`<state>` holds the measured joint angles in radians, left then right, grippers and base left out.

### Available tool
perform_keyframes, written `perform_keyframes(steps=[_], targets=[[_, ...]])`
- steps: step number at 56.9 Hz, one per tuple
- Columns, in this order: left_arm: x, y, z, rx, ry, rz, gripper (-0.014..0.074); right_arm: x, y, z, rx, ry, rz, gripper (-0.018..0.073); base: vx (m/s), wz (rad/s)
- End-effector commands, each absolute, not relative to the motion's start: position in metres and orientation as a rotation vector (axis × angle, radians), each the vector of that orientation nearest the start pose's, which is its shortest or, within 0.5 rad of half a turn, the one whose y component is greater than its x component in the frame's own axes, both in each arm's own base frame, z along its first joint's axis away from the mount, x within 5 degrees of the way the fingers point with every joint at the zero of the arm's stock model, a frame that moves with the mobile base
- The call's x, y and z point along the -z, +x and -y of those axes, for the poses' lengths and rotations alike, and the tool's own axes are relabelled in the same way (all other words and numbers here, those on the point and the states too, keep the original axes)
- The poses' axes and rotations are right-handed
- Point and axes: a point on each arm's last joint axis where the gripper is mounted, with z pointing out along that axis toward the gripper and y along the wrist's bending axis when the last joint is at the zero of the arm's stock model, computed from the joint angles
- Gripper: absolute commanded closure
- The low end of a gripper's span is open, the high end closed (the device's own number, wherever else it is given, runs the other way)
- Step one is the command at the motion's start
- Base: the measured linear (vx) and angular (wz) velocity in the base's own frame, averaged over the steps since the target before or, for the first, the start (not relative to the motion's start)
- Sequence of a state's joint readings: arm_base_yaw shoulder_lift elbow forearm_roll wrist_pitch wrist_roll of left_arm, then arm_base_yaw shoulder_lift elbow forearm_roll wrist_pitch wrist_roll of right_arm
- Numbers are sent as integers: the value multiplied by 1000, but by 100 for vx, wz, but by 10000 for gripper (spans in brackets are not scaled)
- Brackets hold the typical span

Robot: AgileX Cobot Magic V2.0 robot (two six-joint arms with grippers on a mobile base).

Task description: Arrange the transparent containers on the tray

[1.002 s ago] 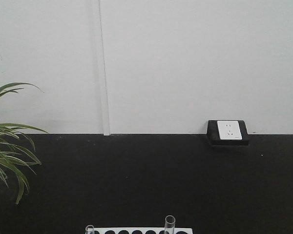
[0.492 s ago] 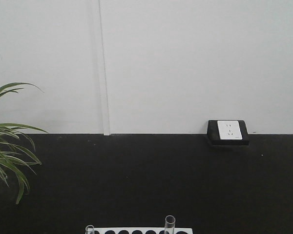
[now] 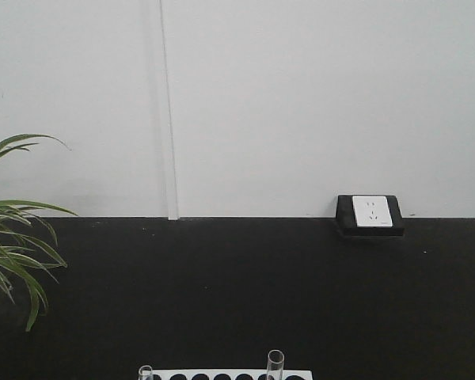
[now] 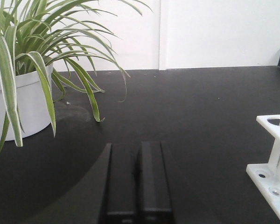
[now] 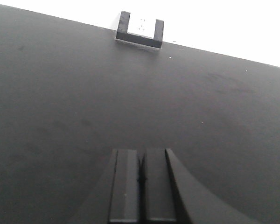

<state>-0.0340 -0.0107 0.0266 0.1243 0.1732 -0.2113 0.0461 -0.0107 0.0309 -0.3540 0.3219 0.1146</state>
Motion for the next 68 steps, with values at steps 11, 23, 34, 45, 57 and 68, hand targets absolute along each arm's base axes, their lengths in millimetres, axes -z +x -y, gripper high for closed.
perform_keyframes(steps=[11,23,34,45,57,68], targets=[[-186,57,1,90,-57,-1603,603,-180,55,6,230,-191,-1729,571,0,0],[-186,57,1,90,-57,-1602,603,-184,56,2,102,-109,-1692,571,0,0],[-190,57,1,98,-54,-1561,603,-192,57,-1,28,-71,-1601,571,0,0],[-198,57,2,109,-42,-1472,603,-200,57,-2,30,-90,-1512,571,0,0],[-226,51,4,127,-16,-1265,603,-229,51,-6,-40,-74,-1241,571,0,0],[-278,36,3,95,5,-1137,603,-281,41,-3,-43,-44,-1200,571,0,0]])
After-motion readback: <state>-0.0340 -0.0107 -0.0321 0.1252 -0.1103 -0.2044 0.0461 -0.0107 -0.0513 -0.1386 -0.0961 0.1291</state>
